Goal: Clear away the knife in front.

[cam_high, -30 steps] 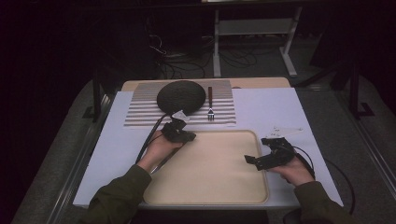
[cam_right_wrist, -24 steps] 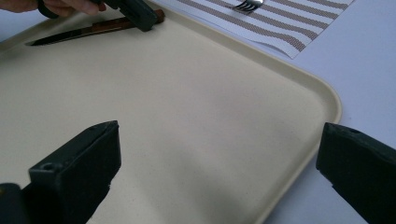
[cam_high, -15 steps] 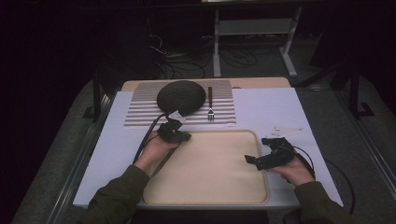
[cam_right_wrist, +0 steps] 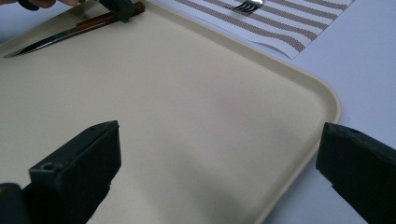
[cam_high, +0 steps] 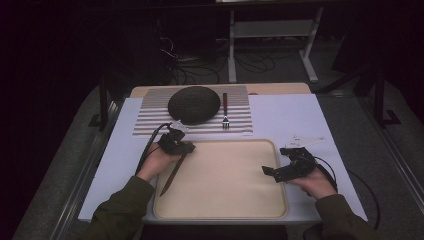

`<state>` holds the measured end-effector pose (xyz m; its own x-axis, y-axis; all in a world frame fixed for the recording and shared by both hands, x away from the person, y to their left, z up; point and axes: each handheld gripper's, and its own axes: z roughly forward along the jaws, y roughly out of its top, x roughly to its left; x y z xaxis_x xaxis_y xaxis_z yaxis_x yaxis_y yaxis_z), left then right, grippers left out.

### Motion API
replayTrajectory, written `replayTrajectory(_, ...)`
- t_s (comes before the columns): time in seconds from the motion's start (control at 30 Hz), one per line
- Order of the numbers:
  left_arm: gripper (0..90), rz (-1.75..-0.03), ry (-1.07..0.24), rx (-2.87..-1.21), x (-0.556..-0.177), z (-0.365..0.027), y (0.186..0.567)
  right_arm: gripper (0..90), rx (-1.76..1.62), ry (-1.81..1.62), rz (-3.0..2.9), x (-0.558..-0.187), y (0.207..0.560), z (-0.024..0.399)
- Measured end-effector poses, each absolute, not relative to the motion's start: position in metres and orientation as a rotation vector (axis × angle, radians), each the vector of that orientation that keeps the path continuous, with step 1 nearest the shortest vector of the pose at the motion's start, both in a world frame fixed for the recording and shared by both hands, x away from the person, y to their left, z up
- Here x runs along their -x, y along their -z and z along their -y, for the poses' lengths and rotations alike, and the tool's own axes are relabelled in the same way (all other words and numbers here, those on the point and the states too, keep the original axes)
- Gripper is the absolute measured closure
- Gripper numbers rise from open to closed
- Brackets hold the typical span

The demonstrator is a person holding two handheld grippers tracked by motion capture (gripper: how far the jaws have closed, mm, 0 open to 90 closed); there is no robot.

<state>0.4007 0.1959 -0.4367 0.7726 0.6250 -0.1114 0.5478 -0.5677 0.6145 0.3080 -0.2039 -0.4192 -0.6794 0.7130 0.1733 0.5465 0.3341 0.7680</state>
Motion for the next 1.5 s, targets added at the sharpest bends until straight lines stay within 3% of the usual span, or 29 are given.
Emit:
replayTrajectory(0.77, 90.0, -0.965, -0.140, -2.262, -0.379, -0.244, 0.440, 0.0, -1.153, -1.252, -2.405, -0.310, 0.420, 0.202)
replayTrajectory(1.17, 89.7, -0.940, -0.140, -2.246, -0.378, -0.247, 0.437, 0.0, -1.154, -1.248, -2.399, -0.307, 0.420, 0.204)
replayTrajectory(1.3, 81.8, -0.937, -0.165, -2.215, -0.377, -0.249, 0.428, 0.0, -1.147, -1.245, -2.401, -0.306, 0.420, 0.204)
replayTrajectory(1.5, 57.8, -0.949, -0.183, -2.166, -0.374, -0.255, 0.416, 0.0, -1.139, -1.246, -2.401, -0.306, 0.420, 0.203)
